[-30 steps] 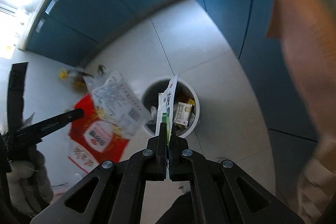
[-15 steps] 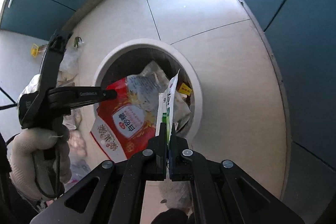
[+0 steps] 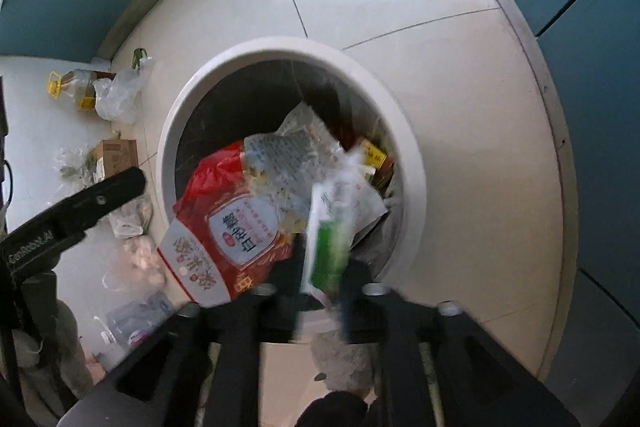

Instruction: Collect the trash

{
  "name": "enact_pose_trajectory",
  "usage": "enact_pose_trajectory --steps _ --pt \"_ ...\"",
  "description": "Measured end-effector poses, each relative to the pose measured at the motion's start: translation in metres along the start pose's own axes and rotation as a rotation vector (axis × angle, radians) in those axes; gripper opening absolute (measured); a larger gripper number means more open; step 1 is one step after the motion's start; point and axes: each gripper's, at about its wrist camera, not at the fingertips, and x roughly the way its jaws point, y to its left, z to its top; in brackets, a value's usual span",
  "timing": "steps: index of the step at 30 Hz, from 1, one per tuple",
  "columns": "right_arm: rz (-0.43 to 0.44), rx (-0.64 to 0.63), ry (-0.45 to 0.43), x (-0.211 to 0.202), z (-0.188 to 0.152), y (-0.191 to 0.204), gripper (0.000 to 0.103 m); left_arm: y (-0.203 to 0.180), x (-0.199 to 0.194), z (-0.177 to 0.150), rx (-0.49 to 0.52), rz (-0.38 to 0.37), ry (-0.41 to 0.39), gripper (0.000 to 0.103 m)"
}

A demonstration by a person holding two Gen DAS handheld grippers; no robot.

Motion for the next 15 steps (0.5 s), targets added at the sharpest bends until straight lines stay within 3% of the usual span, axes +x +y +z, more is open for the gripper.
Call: enact_pose_trajectory --steps 1,3,6,8,10,15 --pt "0.002 -0.004 -0.006 0.0 0.0 0.002 0.056 0.002 -0.003 -0.002 -0.005 0.008 -0.02 0.1" --pt "0.002 -0.017 -0.007 0.001 -0.004 0.004 0.062 0.005 -0.012 -0.007 -0.017 0.026 -0.066 0.1" --pt "-0.004 -0.036 -0.024 -0.006 -0.009 0.01 0.082 0.007 -0.021 -0.011 -0.035 0.023 -0.082 0.1" --pt "0.002 -0.043 -0.044 -0.013 -0.011 0.012 0.087 0.009 -0.029 -0.016 -0.046 0.032 -0.088 0.1" --pt "-0.029 -0.054 -0.053 -0.019 -0.013 0.014 0.099 0.01 -0.036 -0.02 -0.058 0.029 -0.095 0.1" --pt "-0.162 -0.103 -0.091 -0.047 -0.023 0.02 0.103 0.006 -0.071 -0.035 -0.068 0.058 -0.119 0.1"
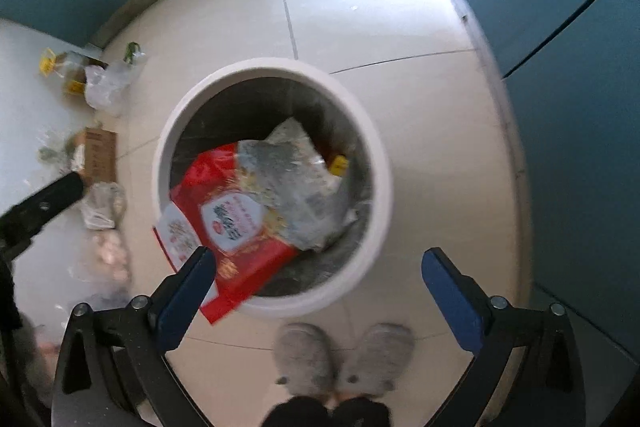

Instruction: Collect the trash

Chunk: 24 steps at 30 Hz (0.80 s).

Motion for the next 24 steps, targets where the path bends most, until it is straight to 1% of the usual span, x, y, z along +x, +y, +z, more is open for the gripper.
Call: enact_pose_trajectory --steps 2,4,6,7,10,12,13,14,17,19,21,22,23,24 --pt "-0.046 -0.021 -0.022 -0.022 -0.005 0.0 0.103 -0.001 -0.021 -0.004 0.0 0.005 -0.008 0.1" --pt "-0.066 -0.035 -0.038 -0.042 -0.009 -0.002 0.103 -0.001 -0.049 -0.009 0.001 0.005 -0.014 0.1" --pt "-0.079 -0.05 -0.06 -0.073 -0.013 -0.001 0.103 -0.001 -0.078 -0.014 -0.004 0.006 -0.022 0.1" --pt "-0.083 -0.058 -0.076 -0.095 -0.016 -0.001 0.103 0.0 -0.092 -0.016 -0.003 0.008 -0.025 0.1" --pt "-0.096 -0.072 -0.11 -0.15 -0.023 0.001 0.103 -0.001 -0.148 -0.023 -0.004 0.011 -0.037 0.1" --pt "-0.1 -0.08 -0.139 -0.2 -0.028 0.002 0.103 -0.002 -0.188 -0.027 0.002 0.006 -0.045 0.1" --pt "-0.093 -0.08 -0.153 -0.225 -0.031 0.003 0.103 -0.002 -0.217 -0.03 0.002 0.005 -0.058 0.1" --pt "-0.092 -0.081 -0.164 -0.245 -0.034 0.004 0.103 -0.003 -0.233 -0.033 0.005 -0.002 -0.068 0.1" --pt "-0.087 -0.099 -0.208 -0.326 -0.049 0.01 0.103 -0.005 -0.304 -0.042 0.018 -0.016 -0.114 0.1" --pt "-0.09 -0.11 -0.233 -0.369 -0.058 0.016 0.103 -0.006 -0.339 -0.049 0.03 -0.018 -0.135 0.1" --pt "-0.084 -0.115 -0.271 -0.423 -0.071 0.02 0.103 -0.004 -0.375 -0.058 0.035 -0.033 -0.159 0.1" --pt "-0.079 -0.115 -0.279 -0.441 -0.076 0.022 0.103 -0.003 -0.398 -0.064 0.036 -0.038 -0.174 0.1" --pt "-0.066 -0.115 -0.296 -0.466 -0.083 0.025 0.103 -0.002 -0.41 -0.066 0.035 -0.04 -0.182 0.1" --pt "-0.064 -0.114 -0.31 -0.485 -0.089 0.028 0.103 0.001 -0.43 -0.071 0.027 -0.054 -0.196 0.1"
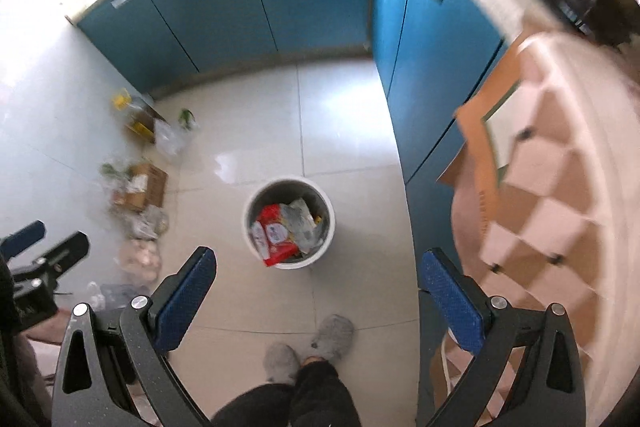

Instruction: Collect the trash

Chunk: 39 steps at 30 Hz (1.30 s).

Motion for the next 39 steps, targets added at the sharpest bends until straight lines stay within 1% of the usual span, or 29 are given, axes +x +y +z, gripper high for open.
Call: enact_pose_trajectory --steps 3,6,7,8,10,11,15,18,22,23,25,28,30,34,36,39 --pt "0.018 0.009 -0.026 -0.061 -0.005 0.005 0.103 0.007 -0.047 -0.004 -0.019 -0.022 -0.036 0.1" --pt "0.057 0.03 -0.052 -0.124 -0.016 0.008 0.103 0.015 -0.087 -0.01 -0.036 -0.051 -0.071 0.1" --pt "0.065 0.035 -0.062 -0.138 -0.021 0.009 0.103 0.018 -0.105 -0.013 -0.037 -0.068 -0.086 0.1" --pt "0.081 0.038 -0.079 -0.162 -0.027 0.01 0.103 0.02 -0.117 -0.016 -0.036 -0.084 -0.099 0.1" --pt "0.099 0.042 -0.096 -0.188 -0.036 0.013 0.103 0.022 -0.143 -0.023 -0.026 -0.11 -0.121 0.1" --pt "0.124 0.048 -0.105 -0.207 -0.042 0.013 0.103 0.02 -0.151 -0.025 -0.022 -0.123 -0.126 0.1" --pt "0.197 0.048 -0.114 -0.25 -0.062 0.013 0.103 0.016 -0.193 -0.037 -0.005 -0.182 -0.151 0.1" --pt "0.248 0.034 -0.114 -0.281 -0.076 0.014 0.103 0.013 -0.219 -0.043 -0.011 -0.228 -0.166 0.1" --pt "0.311 0.013 -0.123 -0.311 -0.088 0.013 0.103 0.006 -0.242 -0.053 -0.031 -0.282 -0.188 0.101" --pt "0.328 0.003 -0.126 -0.319 -0.09 0.011 0.103 0.004 -0.247 -0.056 -0.04 -0.296 -0.19 0.103" --pt "0.344 -0.004 -0.125 -0.325 -0.091 0.009 0.103 0.002 -0.254 -0.062 -0.05 -0.329 -0.192 0.103" --pt "0.377 -0.021 -0.117 -0.337 -0.092 0.006 0.103 0.0 -0.263 -0.07 -0.057 -0.335 -0.207 0.103" --pt "0.381 -0.042 -0.12 -0.344 -0.095 0.007 0.103 0.002 -0.266 -0.076 -0.071 -0.358 -0.208 0.103" --pt "0.42 -0.064 -0.096 -0.349 -0.098 0.01 0.103 0.002 -0.268 -0.083 -0.1 -0.382 -0.197 0.103" --pt "0.429 -0.075 -0.085 -0.349 -0.1 0.012 0.103 0.004 -0.266 -0.086 -0.115 -0.411 -0.18 0.103" --pt "0.445 -0.084 -0.068 -0.347 -0.102 0.013 0.103 0.006 -0.265 -0.09 -0.125 -0.422 -0.164 0.103"
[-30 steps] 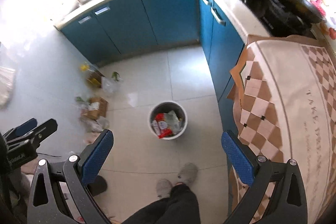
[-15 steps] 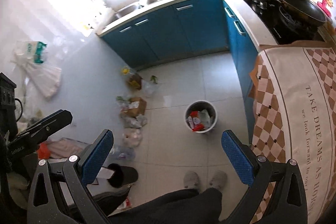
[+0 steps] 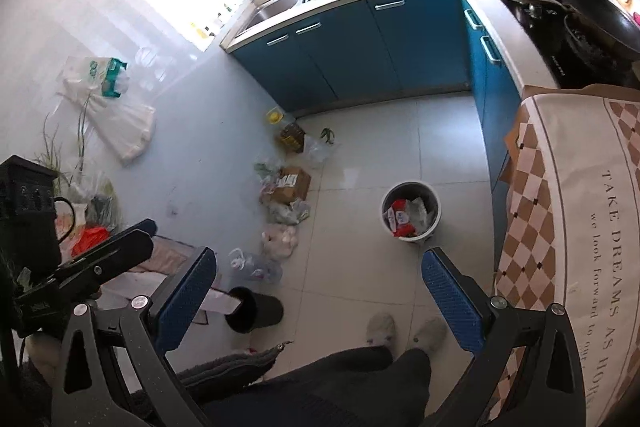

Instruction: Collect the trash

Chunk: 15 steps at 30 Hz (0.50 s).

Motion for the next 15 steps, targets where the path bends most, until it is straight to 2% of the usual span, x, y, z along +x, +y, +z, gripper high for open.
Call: enact_pose_trajectory --steps 15 --pt "0.025 -0.009 0.035 0.0077 0.0006 -0.0006 0.103 -0.0008 -0.0001 -0.0048 -0.004 -0.016 0.024 0.103"
